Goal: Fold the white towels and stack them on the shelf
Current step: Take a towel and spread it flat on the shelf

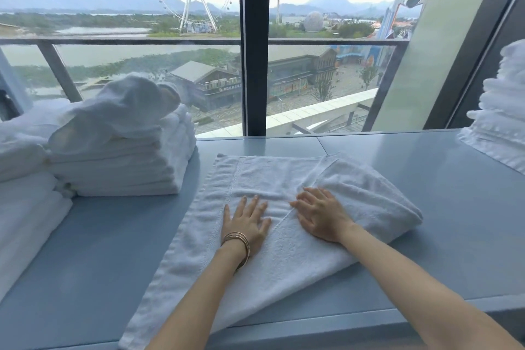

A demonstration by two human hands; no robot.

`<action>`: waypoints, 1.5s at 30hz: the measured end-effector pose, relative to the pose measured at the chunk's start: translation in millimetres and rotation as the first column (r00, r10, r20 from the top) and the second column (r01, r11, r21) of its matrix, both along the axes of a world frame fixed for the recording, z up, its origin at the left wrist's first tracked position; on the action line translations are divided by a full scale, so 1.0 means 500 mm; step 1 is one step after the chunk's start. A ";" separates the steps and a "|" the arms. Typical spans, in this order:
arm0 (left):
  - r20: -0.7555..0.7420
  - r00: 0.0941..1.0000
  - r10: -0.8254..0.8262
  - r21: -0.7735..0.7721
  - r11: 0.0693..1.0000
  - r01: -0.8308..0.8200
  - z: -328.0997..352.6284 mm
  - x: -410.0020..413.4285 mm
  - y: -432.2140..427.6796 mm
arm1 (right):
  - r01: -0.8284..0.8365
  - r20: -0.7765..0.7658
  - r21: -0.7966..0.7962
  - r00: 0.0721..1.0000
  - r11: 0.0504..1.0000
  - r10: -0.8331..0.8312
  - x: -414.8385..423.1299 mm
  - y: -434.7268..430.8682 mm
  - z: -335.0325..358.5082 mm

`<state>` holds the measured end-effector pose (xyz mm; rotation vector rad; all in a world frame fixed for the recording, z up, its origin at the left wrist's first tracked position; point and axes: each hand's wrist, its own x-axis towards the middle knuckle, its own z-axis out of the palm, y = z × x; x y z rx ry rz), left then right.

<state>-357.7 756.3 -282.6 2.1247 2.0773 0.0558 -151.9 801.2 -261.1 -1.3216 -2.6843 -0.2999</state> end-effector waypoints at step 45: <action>0.071 0.935 -0.347 -0.020 0.937 0.349 0.006 0.261 0.028 | 0.604 0.076 -0.144 0.796 0.784 -0.600 0.333 -0.176 0.036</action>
